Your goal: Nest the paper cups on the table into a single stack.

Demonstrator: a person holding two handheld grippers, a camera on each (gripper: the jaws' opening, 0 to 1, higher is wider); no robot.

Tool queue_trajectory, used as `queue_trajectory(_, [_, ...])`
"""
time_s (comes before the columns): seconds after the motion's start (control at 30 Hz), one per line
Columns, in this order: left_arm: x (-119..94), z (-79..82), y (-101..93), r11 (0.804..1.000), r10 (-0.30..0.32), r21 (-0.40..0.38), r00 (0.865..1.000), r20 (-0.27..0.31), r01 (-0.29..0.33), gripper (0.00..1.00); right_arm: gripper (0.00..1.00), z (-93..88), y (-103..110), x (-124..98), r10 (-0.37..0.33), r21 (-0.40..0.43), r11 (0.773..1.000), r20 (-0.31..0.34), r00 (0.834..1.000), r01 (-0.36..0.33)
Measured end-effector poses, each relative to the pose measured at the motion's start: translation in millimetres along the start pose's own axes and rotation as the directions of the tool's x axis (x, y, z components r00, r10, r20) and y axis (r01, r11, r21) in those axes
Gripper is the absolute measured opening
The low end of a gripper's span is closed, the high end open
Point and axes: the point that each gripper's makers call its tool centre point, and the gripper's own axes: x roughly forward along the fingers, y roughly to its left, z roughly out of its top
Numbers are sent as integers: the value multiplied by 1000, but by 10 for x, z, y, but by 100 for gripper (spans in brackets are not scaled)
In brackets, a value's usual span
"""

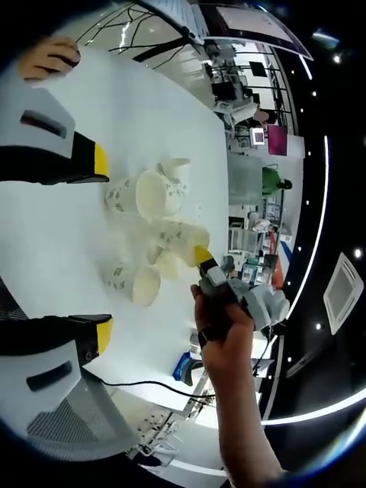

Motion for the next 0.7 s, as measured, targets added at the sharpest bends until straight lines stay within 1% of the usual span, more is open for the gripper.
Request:
queue_trajectory(0.07, [0, 2, -6, 1000, -2, 1, 1000, 1, 2, 69, 0, 32, -21, 7, 0, -2, 1000, 9, 1000, 0])
queue_trajectory(0.13, [-4, 10, -19, 1000, -4, 4, 1000, 1, 4, 68, 0, 90, -22, -90, 3, -7, 1000, 21, 1000, -3])
queue_trajectory(0.2, [-5, 13, -21, 1000, -5, 6, 1000, 1, 5, 68, 0, 109, -23, -144, 2, -17, 1000, 30, 1000, -1])
queue_trajectory(0.27, [1, 5, -15, 1000, -6, 7, 1000, 3, 6, 68, 0, 131, 6, -260, 3, -22, 1000, 35, 999, -3])
queue_trajectory(0.3, [1, 4, -17, 1000, -7, 8, 1000, 2, 7, 68, 0, 138, -17, -274, 3, -23, 1000, 39, 999, -2])
queue_trajectory(0.47, [2, 6, -44, 1000, -13, 15, 1000, 1, 13, 68, 0, 105, 0, -376, 4, -33, 999, 47, 999, -2])
queue_trajectory(0.53, [2, 5, -50, 1000, -15, 18, 1000, 1, 15, 68, 0, 60, 46, -501, 7, -46, 999, 49, 999, -5])
queue_trajectory(0.7, [7, 0, -60, 1000, -21, 20, 1000, 0, 21, 67, 0, 36, 38, -621, 10, -59, 998, 58, 998, -7])
